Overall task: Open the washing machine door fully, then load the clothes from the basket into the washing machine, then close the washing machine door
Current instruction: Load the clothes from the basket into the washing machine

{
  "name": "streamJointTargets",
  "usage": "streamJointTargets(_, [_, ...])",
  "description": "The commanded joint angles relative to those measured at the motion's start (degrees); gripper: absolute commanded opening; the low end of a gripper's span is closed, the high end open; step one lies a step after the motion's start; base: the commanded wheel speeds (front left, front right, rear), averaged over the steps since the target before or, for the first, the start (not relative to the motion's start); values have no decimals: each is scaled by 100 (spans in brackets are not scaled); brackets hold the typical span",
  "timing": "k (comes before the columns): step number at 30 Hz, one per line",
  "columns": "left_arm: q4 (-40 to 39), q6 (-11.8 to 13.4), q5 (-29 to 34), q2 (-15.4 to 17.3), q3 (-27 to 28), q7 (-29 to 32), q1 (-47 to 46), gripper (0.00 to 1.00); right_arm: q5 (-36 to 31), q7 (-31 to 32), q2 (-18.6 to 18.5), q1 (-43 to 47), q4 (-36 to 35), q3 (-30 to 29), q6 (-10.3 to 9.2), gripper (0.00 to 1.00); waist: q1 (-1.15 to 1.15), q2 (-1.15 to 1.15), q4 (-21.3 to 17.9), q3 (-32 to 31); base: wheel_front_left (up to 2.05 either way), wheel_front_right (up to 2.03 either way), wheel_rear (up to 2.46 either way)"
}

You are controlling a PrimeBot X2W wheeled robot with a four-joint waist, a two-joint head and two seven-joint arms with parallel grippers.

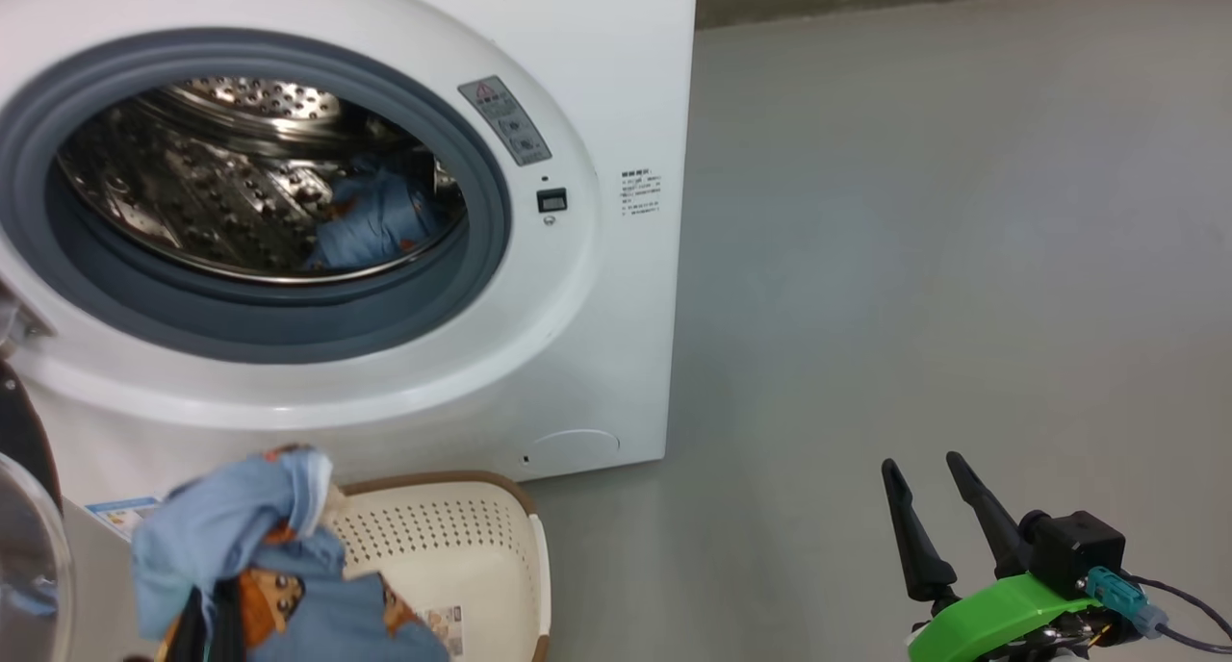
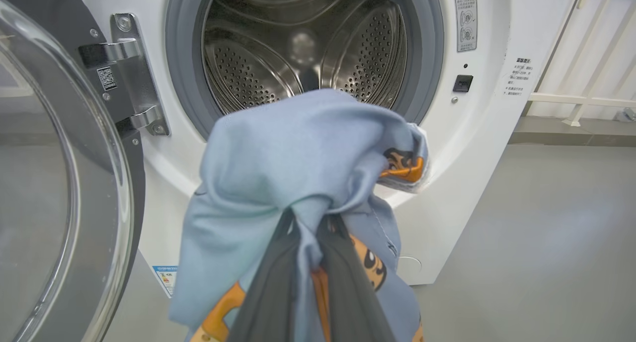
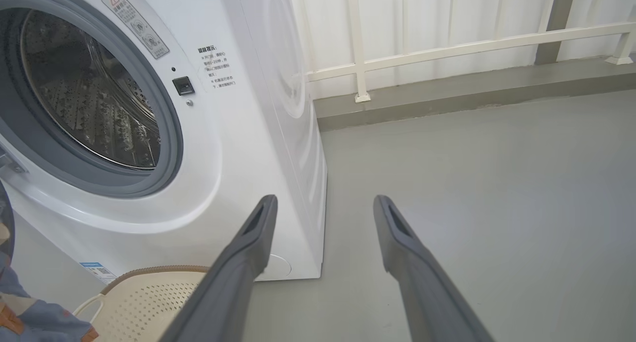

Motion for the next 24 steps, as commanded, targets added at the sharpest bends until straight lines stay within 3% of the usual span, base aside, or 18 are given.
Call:
streamJointTargets(1, [-121, -20, -75, 16, 188, -70, -355, 0, -11, -69, 3, -56, -156, 99, 9, 100, 0, 0, -38, 107, 0, 0, 0])
streamJointTargets(12, [123, -50, -67, 107, 115, -70, -1446, 0, -3, -69, 3, -276, -266, 160, 9, 100, 0, 0, -210, 732, 0, 0, 0])
streamJointTargets(24, [613, -62, -115, 612, 237, -70, -3074, 0, 142, -69, 3, -626, -371, 268, 9, 100, 0, 0, -511, 1661, 0, 0, 0])
